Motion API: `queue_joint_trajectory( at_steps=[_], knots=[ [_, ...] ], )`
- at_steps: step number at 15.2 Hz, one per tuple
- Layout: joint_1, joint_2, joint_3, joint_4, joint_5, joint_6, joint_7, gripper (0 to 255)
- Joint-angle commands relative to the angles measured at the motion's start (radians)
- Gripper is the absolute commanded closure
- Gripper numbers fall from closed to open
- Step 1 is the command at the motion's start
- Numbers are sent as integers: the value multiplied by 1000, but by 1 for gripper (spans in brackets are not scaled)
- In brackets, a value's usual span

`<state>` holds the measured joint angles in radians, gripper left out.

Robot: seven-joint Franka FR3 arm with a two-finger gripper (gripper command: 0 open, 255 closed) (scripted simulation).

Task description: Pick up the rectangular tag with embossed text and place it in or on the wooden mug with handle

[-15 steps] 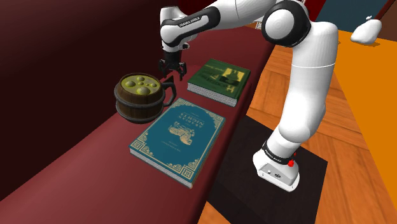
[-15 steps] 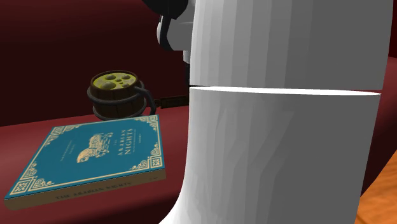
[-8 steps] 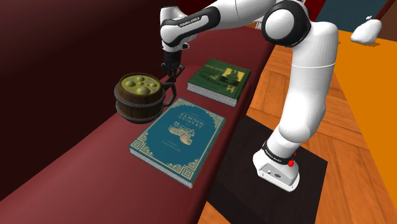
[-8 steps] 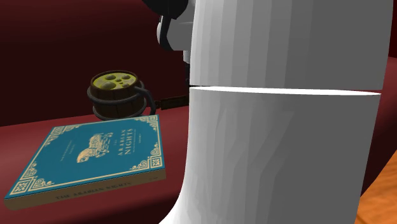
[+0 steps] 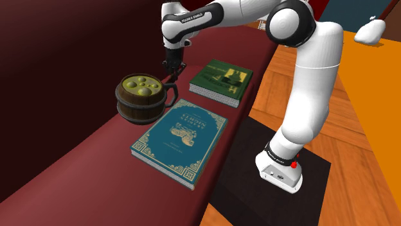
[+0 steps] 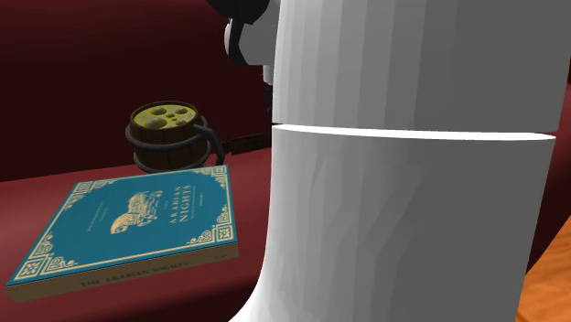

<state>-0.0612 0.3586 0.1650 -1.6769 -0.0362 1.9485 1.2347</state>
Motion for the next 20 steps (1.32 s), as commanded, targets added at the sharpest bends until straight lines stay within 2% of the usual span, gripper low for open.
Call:
queue_joint_trajectory(
  at_steps=[1,20],
  knots=[
    [-1,-9,0,13,2,-22,-2,255],
    [1,-46,4,216,9,-262,-3,255]
  ],
)
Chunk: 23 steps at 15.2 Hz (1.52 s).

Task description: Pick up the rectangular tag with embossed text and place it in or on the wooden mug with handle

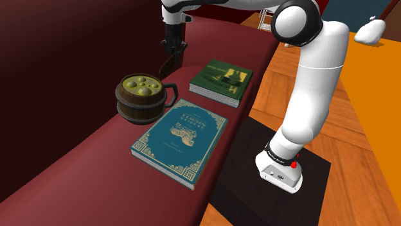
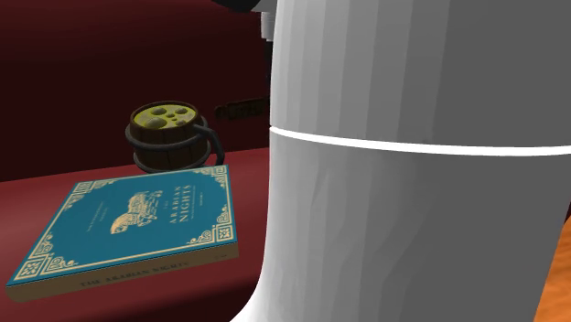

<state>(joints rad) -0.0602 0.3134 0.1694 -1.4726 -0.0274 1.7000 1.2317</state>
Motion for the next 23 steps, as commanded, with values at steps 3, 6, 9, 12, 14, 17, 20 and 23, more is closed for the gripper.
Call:
queue_joint_trajectory(
  at_steps=[3,6,9,12,14,17,20,23],
  knots=[
    [1,1,0,55,0,-54,0,255],
    [3,6,1,102,-1,-97,1,255],
    [5,13,1,154,-2,-141,2,255],
    [8,24,2,210,-4,-187,3,255],
    [10,33,2,252,-5,-219,4,255],
    [14,51,3,319,-8,-269,6,255],
    [19,75,3,397,-12,-323,8,255],
    [42,35,16,344,-7,-310,46,255]
  ],
)
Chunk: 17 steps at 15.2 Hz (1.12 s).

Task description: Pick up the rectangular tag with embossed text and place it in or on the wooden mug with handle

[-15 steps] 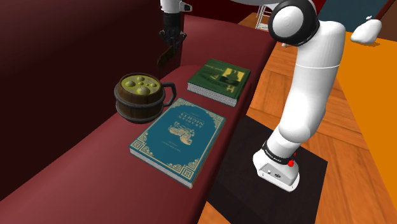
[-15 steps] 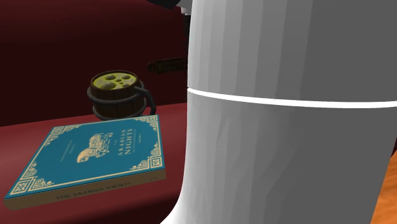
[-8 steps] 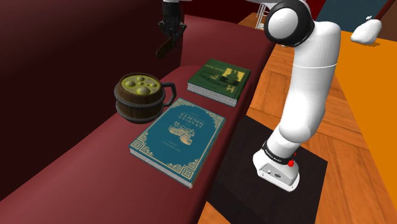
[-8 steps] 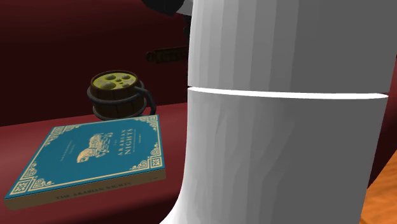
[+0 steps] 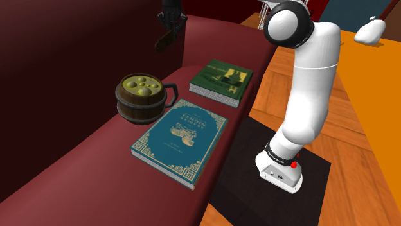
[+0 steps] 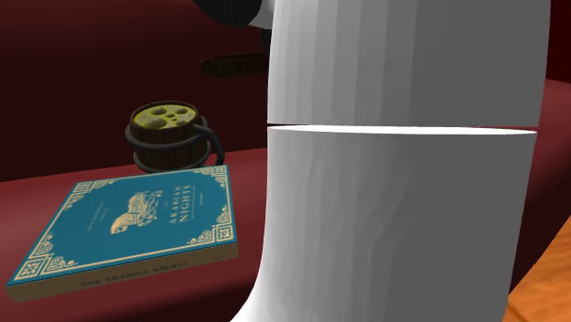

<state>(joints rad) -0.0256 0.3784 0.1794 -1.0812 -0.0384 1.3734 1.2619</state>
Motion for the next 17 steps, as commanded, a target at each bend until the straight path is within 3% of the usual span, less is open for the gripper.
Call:
queue_joint_trajectory(
  at_steps=[1,12,17],
  knots=[
    [19,-50,12,-77,7,28,35,255],
    [153,-173,97,-260,30,94,262,255],
    [147,-194,96,-357,36,170,256,255]
  ],
)
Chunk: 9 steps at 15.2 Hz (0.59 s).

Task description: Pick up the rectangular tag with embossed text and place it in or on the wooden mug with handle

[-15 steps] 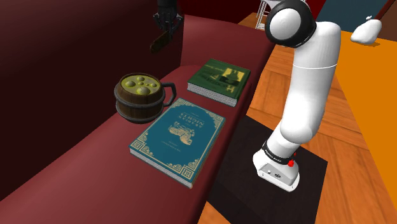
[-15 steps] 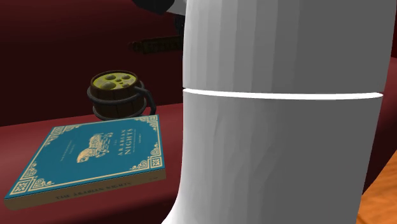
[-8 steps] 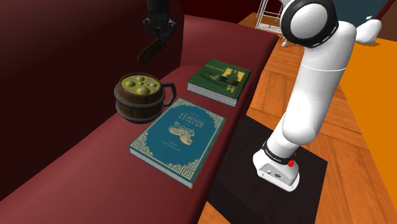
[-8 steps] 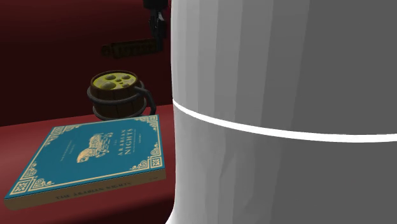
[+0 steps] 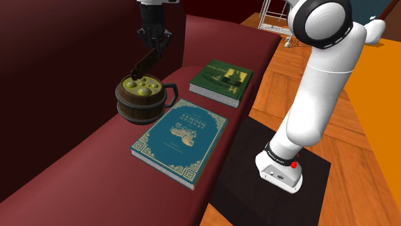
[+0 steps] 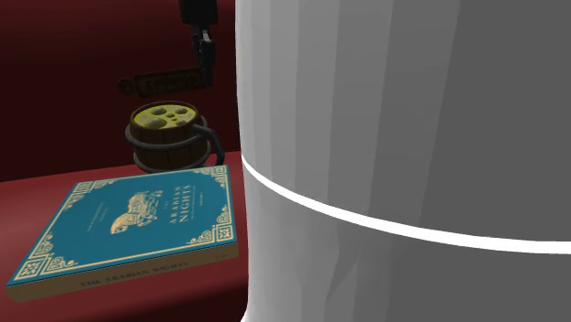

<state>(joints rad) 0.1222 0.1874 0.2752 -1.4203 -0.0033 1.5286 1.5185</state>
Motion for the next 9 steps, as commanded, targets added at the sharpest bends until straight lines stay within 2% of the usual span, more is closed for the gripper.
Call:
queue_joint_trajectory(
  at_steps=[1,9],
  knots=[
    [-1,-6,0,-35,2,30,-1,255],
    [-5,-20,-2,-149,5,130,-7,255]
  ],
)
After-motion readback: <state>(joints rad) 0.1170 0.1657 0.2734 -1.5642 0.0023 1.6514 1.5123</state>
